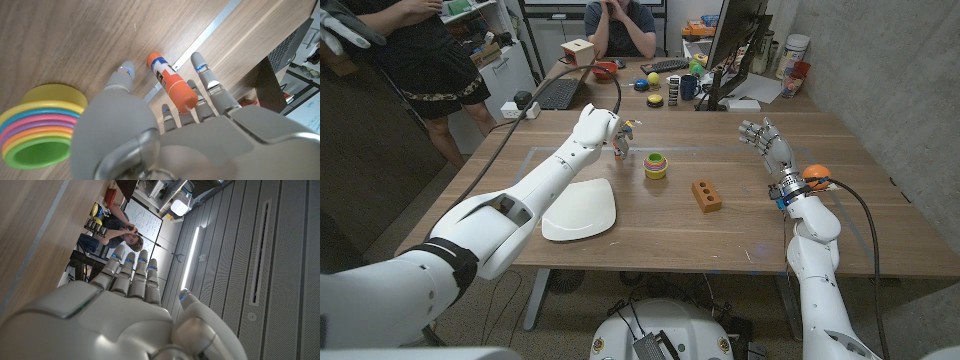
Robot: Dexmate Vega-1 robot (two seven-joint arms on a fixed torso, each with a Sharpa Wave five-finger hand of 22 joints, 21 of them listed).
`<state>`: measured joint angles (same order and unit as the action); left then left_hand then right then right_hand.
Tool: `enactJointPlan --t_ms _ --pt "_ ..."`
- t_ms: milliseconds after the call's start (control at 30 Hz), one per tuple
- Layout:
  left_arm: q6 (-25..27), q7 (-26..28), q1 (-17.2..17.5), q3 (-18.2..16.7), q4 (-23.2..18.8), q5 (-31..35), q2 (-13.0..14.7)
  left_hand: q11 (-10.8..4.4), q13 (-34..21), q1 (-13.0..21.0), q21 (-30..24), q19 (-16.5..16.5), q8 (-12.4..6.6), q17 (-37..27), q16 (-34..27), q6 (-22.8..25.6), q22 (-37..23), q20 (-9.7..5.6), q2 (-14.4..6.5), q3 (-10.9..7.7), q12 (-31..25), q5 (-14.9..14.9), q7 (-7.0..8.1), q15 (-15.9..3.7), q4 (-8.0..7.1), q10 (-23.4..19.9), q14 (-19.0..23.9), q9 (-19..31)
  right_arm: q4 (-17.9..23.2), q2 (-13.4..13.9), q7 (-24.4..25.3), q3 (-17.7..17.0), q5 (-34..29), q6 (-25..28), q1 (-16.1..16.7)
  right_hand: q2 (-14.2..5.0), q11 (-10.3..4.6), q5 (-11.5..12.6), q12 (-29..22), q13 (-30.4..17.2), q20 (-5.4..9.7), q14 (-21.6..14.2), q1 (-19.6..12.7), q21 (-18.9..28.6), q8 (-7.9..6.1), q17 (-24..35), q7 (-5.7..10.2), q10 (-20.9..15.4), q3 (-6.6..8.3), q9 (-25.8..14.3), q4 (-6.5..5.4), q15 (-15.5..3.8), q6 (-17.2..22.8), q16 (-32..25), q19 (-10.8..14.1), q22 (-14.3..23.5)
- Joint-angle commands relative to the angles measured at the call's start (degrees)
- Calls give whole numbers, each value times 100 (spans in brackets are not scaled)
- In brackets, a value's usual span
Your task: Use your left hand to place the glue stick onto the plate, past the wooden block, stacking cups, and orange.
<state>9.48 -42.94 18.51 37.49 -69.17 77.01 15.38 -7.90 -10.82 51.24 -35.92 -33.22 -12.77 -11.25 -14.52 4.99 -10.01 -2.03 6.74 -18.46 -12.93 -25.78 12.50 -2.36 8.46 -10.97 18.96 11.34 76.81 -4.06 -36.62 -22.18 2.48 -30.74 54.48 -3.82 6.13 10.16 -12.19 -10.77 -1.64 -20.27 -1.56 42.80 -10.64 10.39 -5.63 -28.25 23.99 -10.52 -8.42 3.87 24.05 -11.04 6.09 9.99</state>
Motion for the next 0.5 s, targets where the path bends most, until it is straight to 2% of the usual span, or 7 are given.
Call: enactJointPlan --t_ms 33,133,267,333,400,433,500 --pt "20 180 -31 -2 130 -102 -49 -29 -25 368 -210 -667 -42 -38 -132 215 -31 -288 -83 92 -63 -13 11 -818 -8 -357 694 11 11 1 53 -21 -35 -7 2 31 10 39 -43 -17 44 -50 18 -27 -45 18 -17 -10 -39 -28 12 -1 41 -13 38 27" --pt "73 231 -36 9 153 -85 -66 -87 -32 692 -395 -1128 -77 -60 -231 451 -38 -496 -141 155 -91 -6 9 -998 0 -641 1283 14 -17 20 41 -15 -45 -7 -17 34 23 40 -43 -17 64 -54 19 -40 -47 17 -10 -10 -46 -28 12 -1 47 -13 23 28" --pt "135 440 10 -10 127 -75 -53 -156 -41 1007 -661 -1631 -93 -68 -321 769 -54 -733 -223 269 -150 23 7 -1061 -48 -1136 2064 3 -55 27 41 -10 -53 3 -43 37 17 42 -44 -17 68 -57 20 -50 -50 16 -18 -14 -52 -28 13 -2 56 -13 14 27" --pt "157 485 10 4 129 -49 -47 -169 -46 1134 -764 -1862 -92 -64 -358 944 -28 -802 -248 324 -163 32 5 -1074 -81 -1388 2533 1 -80 20 71 -14 -72 -20 -57 38 26 43 -44 -17 73 -57 20 -55 -49 16 -15 -15 -55 -28 13 -8 55 -13 10 27" --pt "161 565 39 -47 116 -115 -48 -241 -49 1297 -837 -2089 -98 -34 -344 1139 -20 -830 -391 285 -170 17 2 -1084 -115 -1654 2982 4 -122 28 39 -11 -41 -20 -82 40 24 44 -46 -17 78 -58 20 -66 -50 15 -15 -18 -58 -28 14 -5 59 -12 -7 27" --pt "185 650 63 -49 98 -102 -42 -210 -51 1338 -877 -2172 -102 -20 -326 1241 -27 -831 -410 296 -183 22 -24 -1087 -135 -1816 3201 6 -130 32 52 -10 -62 -27 -87 40 28 44 -45 -17 79 -58 20 -67 -52 15 -16 -17 -59 -28 14 -8 63 -12 -7 27" --pt "180 765 90 -47 74 -94 -23 -281 -52 1466 -1013 -2380 -161 -11 -350 1569 -50 -830 -538 270 -247 31 -228 -1097 -171 -2288 3844 13 -186 29 35 -10 -32 -48 -119 41 24 45 -45 -17 82 -56 20 -70 -52 14 -19 -18 -61 -28 15 -15 65 -10 -6 27"
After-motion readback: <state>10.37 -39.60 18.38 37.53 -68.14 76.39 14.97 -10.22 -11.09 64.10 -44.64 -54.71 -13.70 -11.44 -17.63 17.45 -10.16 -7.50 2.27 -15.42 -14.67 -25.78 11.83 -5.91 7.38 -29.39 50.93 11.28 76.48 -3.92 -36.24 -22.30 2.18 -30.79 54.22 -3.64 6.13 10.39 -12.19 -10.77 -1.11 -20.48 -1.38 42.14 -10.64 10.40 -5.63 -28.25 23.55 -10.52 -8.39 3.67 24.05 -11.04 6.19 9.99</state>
